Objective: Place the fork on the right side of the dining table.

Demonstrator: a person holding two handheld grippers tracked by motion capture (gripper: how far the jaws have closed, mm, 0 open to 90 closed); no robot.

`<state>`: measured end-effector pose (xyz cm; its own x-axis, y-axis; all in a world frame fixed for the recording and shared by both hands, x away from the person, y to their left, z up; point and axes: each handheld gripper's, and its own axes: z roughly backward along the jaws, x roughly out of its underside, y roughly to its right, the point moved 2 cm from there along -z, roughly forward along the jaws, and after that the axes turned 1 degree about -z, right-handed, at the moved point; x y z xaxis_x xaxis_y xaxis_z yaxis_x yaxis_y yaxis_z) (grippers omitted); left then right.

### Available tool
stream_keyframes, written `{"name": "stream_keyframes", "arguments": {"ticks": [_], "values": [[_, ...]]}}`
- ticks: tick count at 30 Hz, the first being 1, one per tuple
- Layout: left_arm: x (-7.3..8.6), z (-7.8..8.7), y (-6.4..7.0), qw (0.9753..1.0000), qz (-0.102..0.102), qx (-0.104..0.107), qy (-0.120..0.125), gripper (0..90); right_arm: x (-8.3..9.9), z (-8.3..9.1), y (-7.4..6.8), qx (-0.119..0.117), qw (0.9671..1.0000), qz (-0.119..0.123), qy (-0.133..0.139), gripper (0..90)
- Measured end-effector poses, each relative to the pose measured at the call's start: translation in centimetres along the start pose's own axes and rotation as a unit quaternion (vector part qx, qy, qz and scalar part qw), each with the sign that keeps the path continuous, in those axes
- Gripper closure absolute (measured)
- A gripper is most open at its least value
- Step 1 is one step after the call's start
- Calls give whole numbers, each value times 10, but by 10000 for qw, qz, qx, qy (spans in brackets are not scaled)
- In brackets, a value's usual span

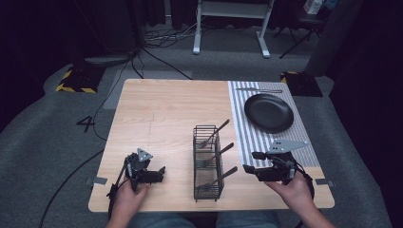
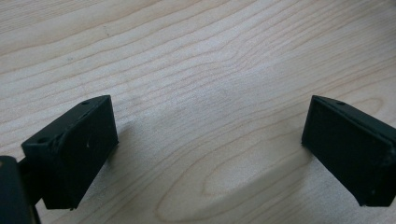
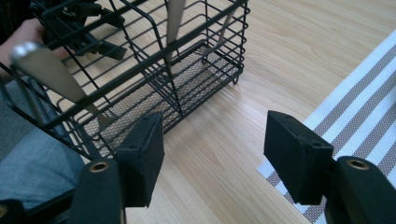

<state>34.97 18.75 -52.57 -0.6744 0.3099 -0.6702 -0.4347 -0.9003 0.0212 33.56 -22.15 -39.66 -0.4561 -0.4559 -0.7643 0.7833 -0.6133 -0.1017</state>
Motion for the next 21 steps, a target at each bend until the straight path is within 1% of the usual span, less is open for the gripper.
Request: {"name": "stream_keyframes", "arguments": {"ticks": [7, 8, 10, 13, 21], "values": [[0, 0, 0, 10000, -4, 1, -4, 36, -9, 7, -9, -99, 9999, 1, 19, 388], [0, 0, 0, 10000, -6, 1, -4, 35, -12, 10, -12, -128, 9999, -5, 18, 399], [0, 0, 0, 10000, -5, 1, -5, 36, -13, 11, -13, -139, 9999, -17, 16, 401], [0, 0, 0, 10000, 3, 1, 1, 35, -18, 15, -20, -201, 9998, 21, 21, 404], [0, 0, 0, 10000, 13, 14, 0, 35, -24, 19, -27, -259, 9997, -27, 0, 420]]}}
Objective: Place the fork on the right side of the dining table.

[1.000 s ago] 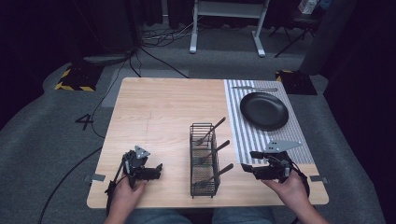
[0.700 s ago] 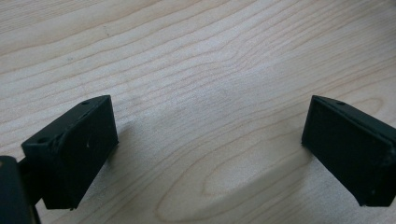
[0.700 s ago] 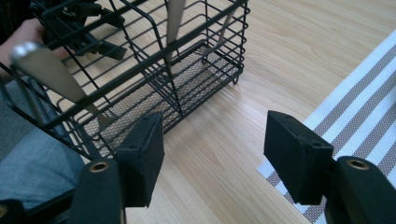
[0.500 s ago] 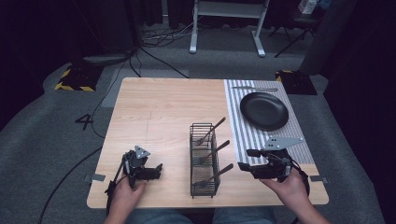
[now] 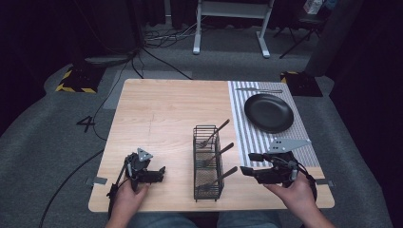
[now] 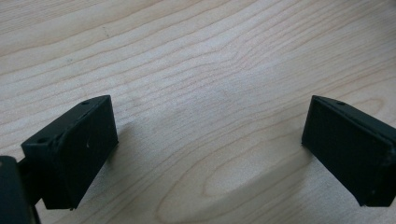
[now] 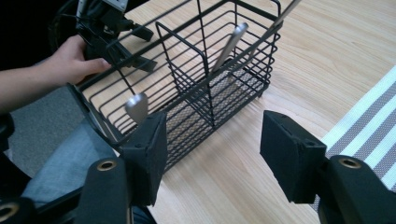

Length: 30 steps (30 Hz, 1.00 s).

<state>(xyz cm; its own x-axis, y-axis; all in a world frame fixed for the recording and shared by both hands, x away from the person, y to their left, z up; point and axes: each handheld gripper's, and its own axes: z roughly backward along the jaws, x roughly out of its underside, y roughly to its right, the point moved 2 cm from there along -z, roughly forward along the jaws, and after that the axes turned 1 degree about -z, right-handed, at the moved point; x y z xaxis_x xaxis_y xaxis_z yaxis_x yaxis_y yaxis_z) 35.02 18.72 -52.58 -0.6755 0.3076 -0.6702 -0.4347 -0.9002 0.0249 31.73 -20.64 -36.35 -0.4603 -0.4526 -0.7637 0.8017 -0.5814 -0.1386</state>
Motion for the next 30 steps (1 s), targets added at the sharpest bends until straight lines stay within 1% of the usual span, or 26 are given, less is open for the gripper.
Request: {"name": "stream_keyframes", "arguments": {"ticks": [6, 7, 13, 18, 20, 21, 23, 24, 25, 30], "values": [[0, 0, 0, 10000, -5, -1, -1, 35, -5, 4, -6, -85, 10000, 14, 40, 431], [0, 0, 0, 10000, -5, -1, 0, 35, -7, 5, -10, -133, 9999, 35, 48, 436], [0, 0, 0, 10000, -5, -1, 0, 35, -11, 7, -18, -266, 9996, 72, 75, 453], [0, 0, 0, 10000, -17, -1, -3, 35, -11, 3, -18, -314, 9995, 37, 32, 471], [0, 0, 0, 10000, -5, -2, -2, 35, -11, -1, -18, -375, 9993, 20, -29, 515], [0, 0, 0, 10000, -5, -2, -2, 35, -11, -1, -18, -375, 9993, 20, -29, 515], [0, 0, 0, 10000, -5, -1, -1, 35, -10, -5, -18, -452, 9989, -26, -94, 565], [0, 0, 0, 10000, -6, -2, 0, 35, -10, -5, -18, -452, 9989, -26, -94, 565], [0, 0, 0, 10000, -5, -1, -1, 35, -10, -8, -18, -557, 9983, -56, -146, 602], [0, 0, 0, 10000, -5, -1, 0, 35, -9, -13, -19, -612, 9978, -44, -242, 665]]}}
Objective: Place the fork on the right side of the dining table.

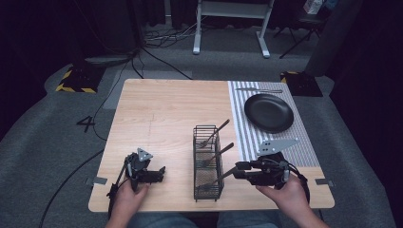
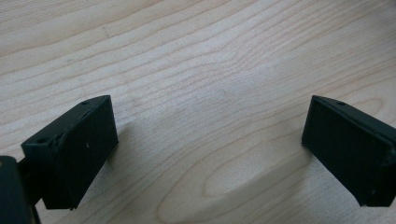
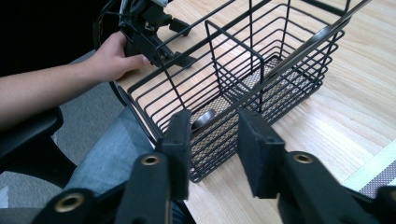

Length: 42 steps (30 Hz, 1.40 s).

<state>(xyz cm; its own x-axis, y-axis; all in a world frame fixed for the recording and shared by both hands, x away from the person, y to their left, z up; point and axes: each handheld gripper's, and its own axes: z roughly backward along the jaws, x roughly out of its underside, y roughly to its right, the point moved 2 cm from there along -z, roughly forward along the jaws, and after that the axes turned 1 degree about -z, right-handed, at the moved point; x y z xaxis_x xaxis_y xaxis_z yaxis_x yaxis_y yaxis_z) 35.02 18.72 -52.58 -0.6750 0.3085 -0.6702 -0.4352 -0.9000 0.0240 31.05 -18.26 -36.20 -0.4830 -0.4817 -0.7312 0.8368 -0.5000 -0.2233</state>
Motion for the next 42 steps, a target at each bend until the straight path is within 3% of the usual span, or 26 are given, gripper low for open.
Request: {"name": "stream_keyframes", "arguments": {"ticks": [6, 14, 29, 42], "values": [[0, 0, 0, 10000, 0, 0, 0, 35, -1, -1, -2, -125, 9999, 29, 27, 784], [0, 0, 0, 10000, 0, 0, 0, 35, -3, 1, -2, -140, 9998, 31, 145, 837], [0, 0, 0, 10000, 1, 1, -1, 35, -8, 1, -5, -161, 9997, 52, 179, 869], [0, 0, 0, 10000, -2, 0, -2, 35, -15, 15, -7, -81, 9990, 95, 429, 873]]}}
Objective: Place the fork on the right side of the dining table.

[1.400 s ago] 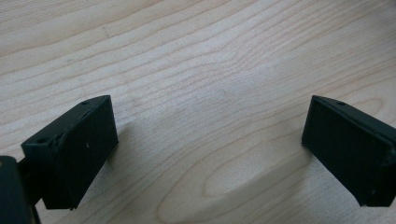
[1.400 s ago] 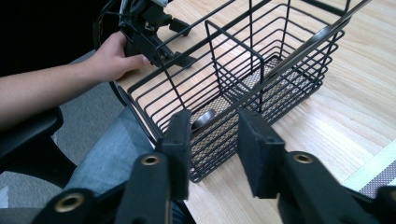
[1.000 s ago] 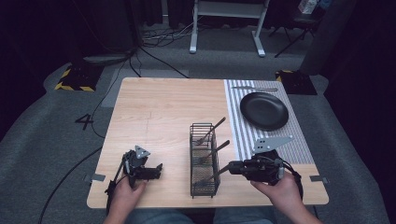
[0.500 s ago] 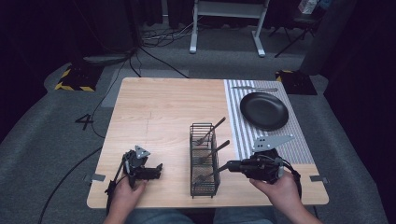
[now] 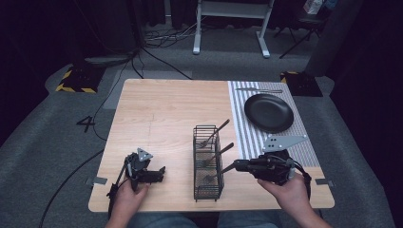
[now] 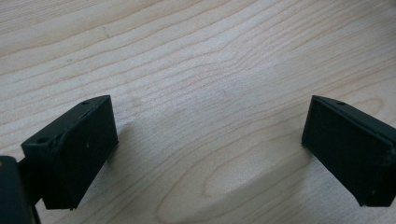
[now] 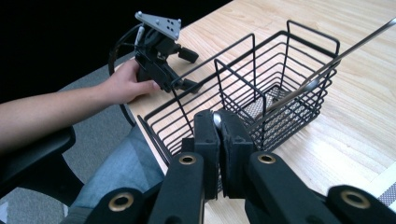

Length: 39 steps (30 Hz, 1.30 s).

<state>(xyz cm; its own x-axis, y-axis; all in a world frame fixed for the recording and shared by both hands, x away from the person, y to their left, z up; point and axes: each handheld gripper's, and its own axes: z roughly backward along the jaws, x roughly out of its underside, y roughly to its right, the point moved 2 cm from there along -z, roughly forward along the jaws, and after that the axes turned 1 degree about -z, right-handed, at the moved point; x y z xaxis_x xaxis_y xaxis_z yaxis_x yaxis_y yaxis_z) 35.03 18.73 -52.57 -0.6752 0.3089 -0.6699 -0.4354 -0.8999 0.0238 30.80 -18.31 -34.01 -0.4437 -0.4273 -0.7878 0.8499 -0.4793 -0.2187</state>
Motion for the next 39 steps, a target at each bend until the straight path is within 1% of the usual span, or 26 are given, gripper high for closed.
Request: {"name": "stream_keyframes", "arguments": {"ticks": [5, 7, 15, 20, 21, 29, 33, 34, 39], "values": [[-1, 0, -1, 10000, -28, -7, 5, 35, -3, 5, 0, -18, 10000, -12, 72, 873], [-1, -1, -1, 10000, -37, -3, 3, 35, -5, 9, -1, 9, 10000, 7, 82, 873], [-1, -1, 0, 10000, -24, 9, 2, 35, -9, 18, -1, -5, 9998, -22, 186, 874], [-2, -2, -1, 10000, -37, 20, -1, 35, -12, 24, 1, -49, 9995, -92, 282, 873], [-2, -2, -1, 10000, -68, 24, -17, 35, -12, 25, 1, -61, 9995, -105, 300, 873], [-3, -2, -1, 10000, -65, 31, -7, 35, -16, 33, 2, 17, 9992, -96, 387, 873], [-3, -2, -1, 10000, -65, 31, -6, 35, -19, 41, 1, 78, 9990, -73, 433, 873], [-3, -2, -1, 10000, -65, 31, -6, 35, -19, 41, 1, 78, 9990, -73, 433, 873], [-3, -3, -1, 10000, -72, 31, -10, 35, -22, 52, 2, 70, 9984, -123, 554, 873]]}}
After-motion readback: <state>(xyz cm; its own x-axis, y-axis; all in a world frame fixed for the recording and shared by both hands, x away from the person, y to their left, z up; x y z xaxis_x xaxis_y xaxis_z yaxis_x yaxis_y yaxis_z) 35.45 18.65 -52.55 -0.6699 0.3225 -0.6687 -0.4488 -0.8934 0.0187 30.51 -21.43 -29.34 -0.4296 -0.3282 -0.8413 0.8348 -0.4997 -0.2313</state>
